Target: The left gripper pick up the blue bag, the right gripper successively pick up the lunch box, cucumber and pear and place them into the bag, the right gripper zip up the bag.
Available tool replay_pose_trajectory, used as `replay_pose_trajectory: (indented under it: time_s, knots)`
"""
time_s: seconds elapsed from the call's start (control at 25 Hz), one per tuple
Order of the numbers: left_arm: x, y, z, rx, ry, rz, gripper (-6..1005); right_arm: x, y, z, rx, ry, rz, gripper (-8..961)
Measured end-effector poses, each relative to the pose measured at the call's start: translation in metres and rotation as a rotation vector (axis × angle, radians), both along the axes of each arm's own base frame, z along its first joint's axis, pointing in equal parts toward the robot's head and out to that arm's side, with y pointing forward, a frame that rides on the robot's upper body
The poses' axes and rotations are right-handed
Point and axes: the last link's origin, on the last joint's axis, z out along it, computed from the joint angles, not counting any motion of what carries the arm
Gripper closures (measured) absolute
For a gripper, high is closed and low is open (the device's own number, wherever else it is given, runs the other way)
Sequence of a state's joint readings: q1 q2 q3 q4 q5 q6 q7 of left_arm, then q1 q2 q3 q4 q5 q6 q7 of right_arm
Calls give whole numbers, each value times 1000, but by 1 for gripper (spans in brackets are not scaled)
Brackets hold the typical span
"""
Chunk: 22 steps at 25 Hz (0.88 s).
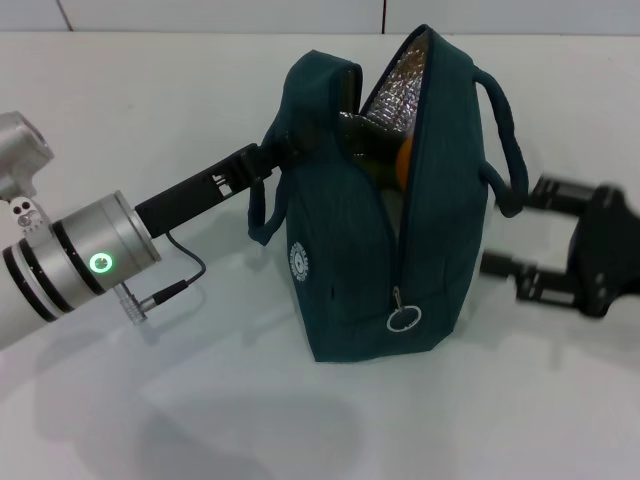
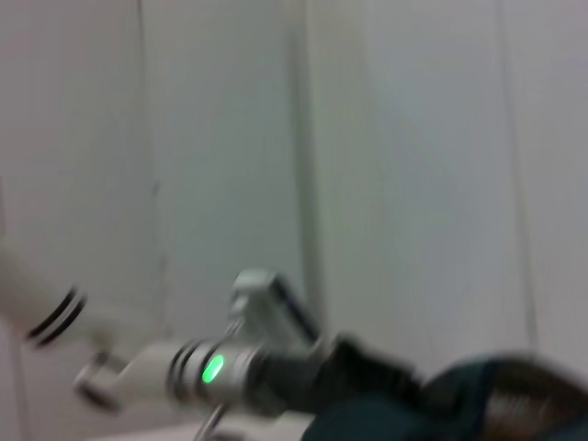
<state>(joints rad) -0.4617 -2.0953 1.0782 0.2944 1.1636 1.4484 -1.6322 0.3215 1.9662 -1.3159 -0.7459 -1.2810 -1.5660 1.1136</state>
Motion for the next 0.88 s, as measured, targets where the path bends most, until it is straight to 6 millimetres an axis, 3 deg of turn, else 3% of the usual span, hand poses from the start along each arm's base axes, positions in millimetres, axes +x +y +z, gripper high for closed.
replay_pose_trajectory:
  time_s: [0.24, 0.28, 0.44, 0.88]
  knots:
    - [0, 0, 0, 0, 0, -1, 933, 5, -5, -29, -116, -85, -25, 276]
    - [0, 0, 0, 0, -1, -1, 933, 5, -6, -42, -166, -105, -33, 277]
    - [1, 0, 0, 0, 0, -2, 933, 5, -5, -57, -206, -131, -45, 277]
    - [2, 2, 1, 4, -2, -3, 933, 9, 1, -67, -187, -171, -93, 280]
